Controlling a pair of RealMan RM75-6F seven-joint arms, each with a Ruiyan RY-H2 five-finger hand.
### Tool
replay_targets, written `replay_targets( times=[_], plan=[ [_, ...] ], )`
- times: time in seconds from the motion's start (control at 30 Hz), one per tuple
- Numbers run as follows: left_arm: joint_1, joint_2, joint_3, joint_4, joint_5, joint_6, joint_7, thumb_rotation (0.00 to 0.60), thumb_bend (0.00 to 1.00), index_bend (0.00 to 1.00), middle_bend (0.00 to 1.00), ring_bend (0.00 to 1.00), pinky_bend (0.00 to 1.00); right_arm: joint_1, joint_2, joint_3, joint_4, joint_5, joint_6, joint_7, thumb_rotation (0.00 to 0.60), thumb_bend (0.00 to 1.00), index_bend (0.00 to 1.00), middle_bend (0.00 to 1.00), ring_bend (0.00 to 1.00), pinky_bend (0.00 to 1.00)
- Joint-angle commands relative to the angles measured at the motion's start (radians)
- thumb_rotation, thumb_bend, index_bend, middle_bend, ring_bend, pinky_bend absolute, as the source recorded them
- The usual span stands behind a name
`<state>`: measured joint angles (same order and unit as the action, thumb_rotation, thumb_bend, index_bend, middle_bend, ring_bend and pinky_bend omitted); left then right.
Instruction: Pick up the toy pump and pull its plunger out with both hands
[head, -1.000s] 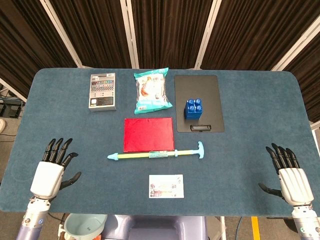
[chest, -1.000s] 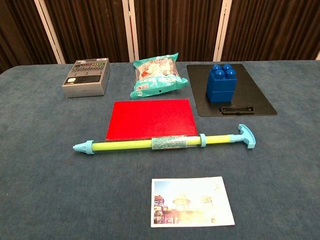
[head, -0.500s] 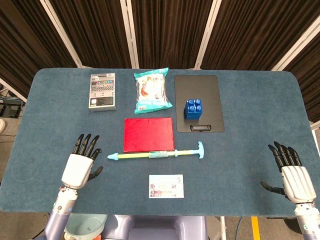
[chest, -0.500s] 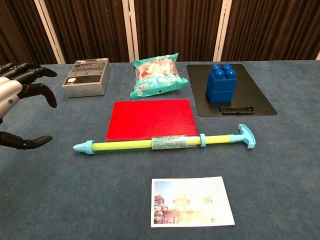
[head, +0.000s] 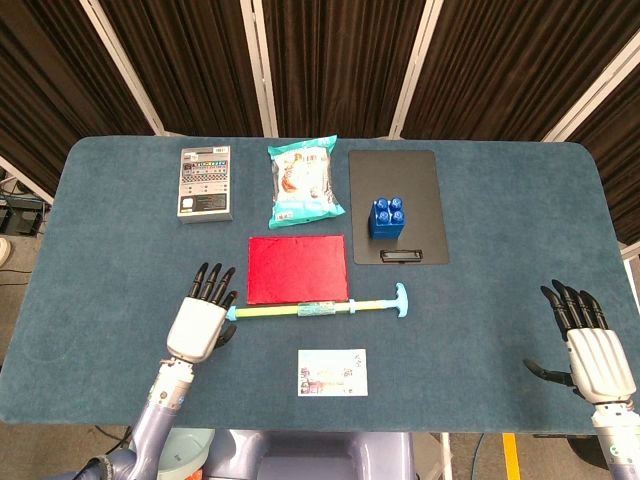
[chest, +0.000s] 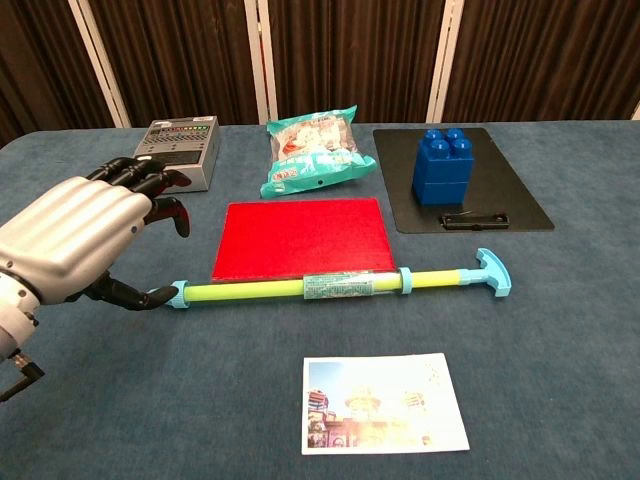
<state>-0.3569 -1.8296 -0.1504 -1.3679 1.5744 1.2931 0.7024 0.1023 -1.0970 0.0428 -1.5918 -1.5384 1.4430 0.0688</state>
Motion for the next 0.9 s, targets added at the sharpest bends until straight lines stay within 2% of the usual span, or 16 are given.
replay_targets(
  times=[0.03,0.17,0.9],
  plan=[
    [-0.020,-0.035,-0.003,0.034,-0.014,-0.015,0.022,0.600,0.23,0.37,0.09,0.00,0.01,0.002,0.000,-0.001,0.001,0.001,-0.006,0.001,0.600,0.00,0.00,0.00,0.00,0.00],
    [-0.039,-0.071,-0.010,0.070,-0.035,-0.032,0.036,0.600,0.24,0.40,0.09,0.00,0.01,0.007,-0.002,-0.001,0.006,0.008,-0.018,0.001,0.600,0.00,0.00,0.00,0.00,0.00],
    [-0.107,-0.206,-0.019,0.305,-0.080,-0.051,0.026,0.600,0.24,0.42,0.11,0.01,0.01,0.011,0.001,-0.001,0.004,0.014,-0.027,0.015,0.600,0.00,0.00,0.00,0.00,0.00]
  ],
)
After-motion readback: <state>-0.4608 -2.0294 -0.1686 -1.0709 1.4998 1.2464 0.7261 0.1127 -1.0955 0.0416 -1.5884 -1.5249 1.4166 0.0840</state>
